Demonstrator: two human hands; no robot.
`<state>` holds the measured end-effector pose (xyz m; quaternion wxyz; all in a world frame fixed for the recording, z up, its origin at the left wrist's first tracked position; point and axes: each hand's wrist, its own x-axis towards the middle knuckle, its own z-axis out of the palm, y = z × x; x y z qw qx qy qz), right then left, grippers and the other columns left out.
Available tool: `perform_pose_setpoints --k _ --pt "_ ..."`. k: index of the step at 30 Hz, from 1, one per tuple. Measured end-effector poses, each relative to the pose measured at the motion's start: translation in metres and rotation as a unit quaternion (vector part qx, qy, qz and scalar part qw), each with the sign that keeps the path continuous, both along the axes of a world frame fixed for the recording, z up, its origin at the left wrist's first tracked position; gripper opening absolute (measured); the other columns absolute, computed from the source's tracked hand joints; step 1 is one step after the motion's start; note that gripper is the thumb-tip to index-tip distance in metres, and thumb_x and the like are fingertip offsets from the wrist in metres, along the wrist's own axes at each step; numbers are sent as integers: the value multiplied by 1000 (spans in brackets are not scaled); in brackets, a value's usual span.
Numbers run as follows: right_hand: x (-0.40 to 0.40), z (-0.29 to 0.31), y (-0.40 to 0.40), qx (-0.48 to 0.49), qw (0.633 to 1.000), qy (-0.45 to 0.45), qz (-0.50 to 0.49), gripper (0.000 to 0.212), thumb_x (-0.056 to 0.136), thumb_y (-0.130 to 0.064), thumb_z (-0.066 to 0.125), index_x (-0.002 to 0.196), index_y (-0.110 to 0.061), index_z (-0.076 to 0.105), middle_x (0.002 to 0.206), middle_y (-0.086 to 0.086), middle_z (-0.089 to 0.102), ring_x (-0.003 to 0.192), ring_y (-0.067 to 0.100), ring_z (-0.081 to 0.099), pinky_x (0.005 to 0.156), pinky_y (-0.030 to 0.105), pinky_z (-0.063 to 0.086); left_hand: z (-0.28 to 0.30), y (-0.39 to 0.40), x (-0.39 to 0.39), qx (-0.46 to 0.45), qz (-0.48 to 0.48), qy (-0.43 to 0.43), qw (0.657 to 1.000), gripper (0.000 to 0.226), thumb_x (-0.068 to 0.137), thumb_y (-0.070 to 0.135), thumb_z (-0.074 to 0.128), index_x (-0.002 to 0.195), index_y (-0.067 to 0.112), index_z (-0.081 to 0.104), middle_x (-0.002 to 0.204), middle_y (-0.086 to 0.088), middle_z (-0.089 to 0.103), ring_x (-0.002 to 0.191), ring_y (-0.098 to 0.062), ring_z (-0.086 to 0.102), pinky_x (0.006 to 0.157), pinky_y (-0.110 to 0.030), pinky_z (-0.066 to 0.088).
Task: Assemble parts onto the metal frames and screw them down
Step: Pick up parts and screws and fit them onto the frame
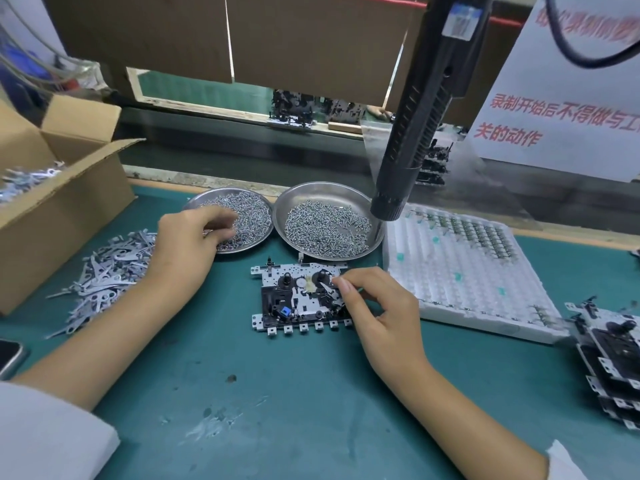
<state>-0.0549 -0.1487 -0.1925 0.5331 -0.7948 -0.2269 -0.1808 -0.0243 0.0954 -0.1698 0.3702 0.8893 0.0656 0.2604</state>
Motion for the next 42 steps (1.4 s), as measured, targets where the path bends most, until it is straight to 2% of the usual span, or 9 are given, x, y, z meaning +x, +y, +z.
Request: perform_pose_setpoints --k 8,13,17,19,22,28,33,37,42 --pt "-1 -2 -1 -28 999 -41 0 13 91 -14 59 84 -8 69 84 -4 63 81 11 59 72 27 48 2 -1 -5 7 -14 -29 999 19 82 -9 65 96 0 72 93 -10 70 82 -14 61 76 7 33" --pt "4 9 7 -149 977 -151 21 19 91 -12 56 97 0 70 97 6 65 91 15 59 83 21 46 3 -14 -15 -47 -26 -71 996 18 81 2 71 97 9 73 82 3 65 71 15 56 70 3 36" --pt "43 39 16 -253 966 -45 -26 27 92 -8 57 118 -6 63 116 8 62 107 16 55 94 22 39 -2 -30 -24 -29 -65 -92 993 19 78 2 73 96 9 73 82 0 63 72 3 58 71 -1 38" --pt "66 47 19 -375 924 49 -54 39 94 -17 55 133 -10 53 130 11 54 119 24 50 100 30 36 -4 -33 -24 11 -79 -97 992 14 78 0 72 91 3 73 82 -5 63 71 -4 57 72 -1 37" --pt "87 51 25 -484 861 136 -74 34 94 -19 56 124 -3 57 122 15 59 108 29 57 91 34 46 -5 -31 -23 30 -75 -86 993 6 78 1 72 84 0 73 83 -9 62 70 -16 55 71 -1 35" --pt "108 52 35 -452 874 145 -107 12 85 -3 64 93 1 72 97 17 69 91 26 64 81 33 54 -5 -27 -22 -17 -69 -101 992 2 79 4 71 80 5 73 79 -5 62 71 -2 53 69 -4 35" --pt "109 51 32 -360 915 152 -98 13 79 -6 75 91 -3 75 93 11 72 92 21 65 82 26 50 -6 -34 -24 -44 -88 -113 989 9 78 2 72 84 8 75 76 1 64 67 -9 58 68 -8 41" --pt "110 45 32 -275 945 153 -91 14 79 -1 73 93 -4 74 93 8 71 86 17 64 82 23 49 -10 -43 -27 -145 -104 -90 980 25 77 0 72 87 23 70 80 13 67 73 5 61 71 -5 43" --pt "112 42 26 -198 964 158 -85 11 80 1 72 89 -5 74 77 -3 63 64 -4 52 57 0 39 -14 -49 -31 -207 -113 -84 968 35 83 2 68 91 36 65 81 13 70 77 2 65 76 -10 48"
